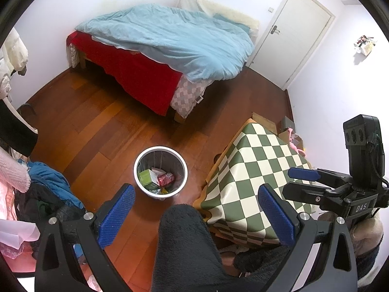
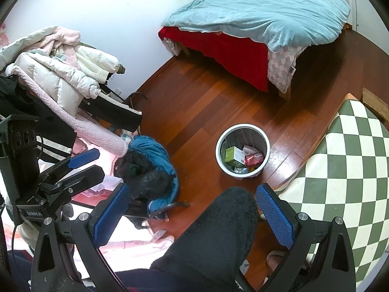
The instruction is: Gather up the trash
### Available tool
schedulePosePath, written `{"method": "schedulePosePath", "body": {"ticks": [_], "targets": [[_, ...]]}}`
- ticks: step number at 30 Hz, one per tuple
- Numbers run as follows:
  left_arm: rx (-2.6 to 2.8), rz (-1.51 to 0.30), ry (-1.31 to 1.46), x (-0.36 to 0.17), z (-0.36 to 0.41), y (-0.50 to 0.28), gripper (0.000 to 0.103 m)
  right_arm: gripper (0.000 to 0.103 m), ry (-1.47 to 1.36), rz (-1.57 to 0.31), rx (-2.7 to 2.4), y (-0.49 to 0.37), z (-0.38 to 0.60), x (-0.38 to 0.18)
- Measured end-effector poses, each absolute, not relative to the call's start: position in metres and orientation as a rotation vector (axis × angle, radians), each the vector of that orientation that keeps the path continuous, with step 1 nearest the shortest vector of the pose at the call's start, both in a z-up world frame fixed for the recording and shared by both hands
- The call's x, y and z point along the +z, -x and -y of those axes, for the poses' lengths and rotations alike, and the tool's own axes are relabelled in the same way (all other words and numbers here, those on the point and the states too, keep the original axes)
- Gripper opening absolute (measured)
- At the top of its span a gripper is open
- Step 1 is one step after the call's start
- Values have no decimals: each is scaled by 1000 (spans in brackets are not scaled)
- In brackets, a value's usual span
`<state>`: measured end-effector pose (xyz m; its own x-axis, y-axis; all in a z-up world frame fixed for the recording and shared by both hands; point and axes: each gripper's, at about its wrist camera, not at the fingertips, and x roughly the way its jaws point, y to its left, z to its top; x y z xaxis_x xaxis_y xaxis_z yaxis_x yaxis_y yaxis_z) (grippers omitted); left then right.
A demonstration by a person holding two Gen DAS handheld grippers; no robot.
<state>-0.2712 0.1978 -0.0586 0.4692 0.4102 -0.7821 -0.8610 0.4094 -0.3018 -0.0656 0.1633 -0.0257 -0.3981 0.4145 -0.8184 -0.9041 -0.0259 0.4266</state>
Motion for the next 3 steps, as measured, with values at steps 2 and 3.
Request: {"method": "schedulePosePath", "body": {"ticks": [2,3], "targets": [[878,-676,778,-59,-197,271,103,103,600,-1209,1637,66,-162,-27],[874,-674,782,-59,-197,272,103,103,601,-1210,1638,66,-161,-27]]}}
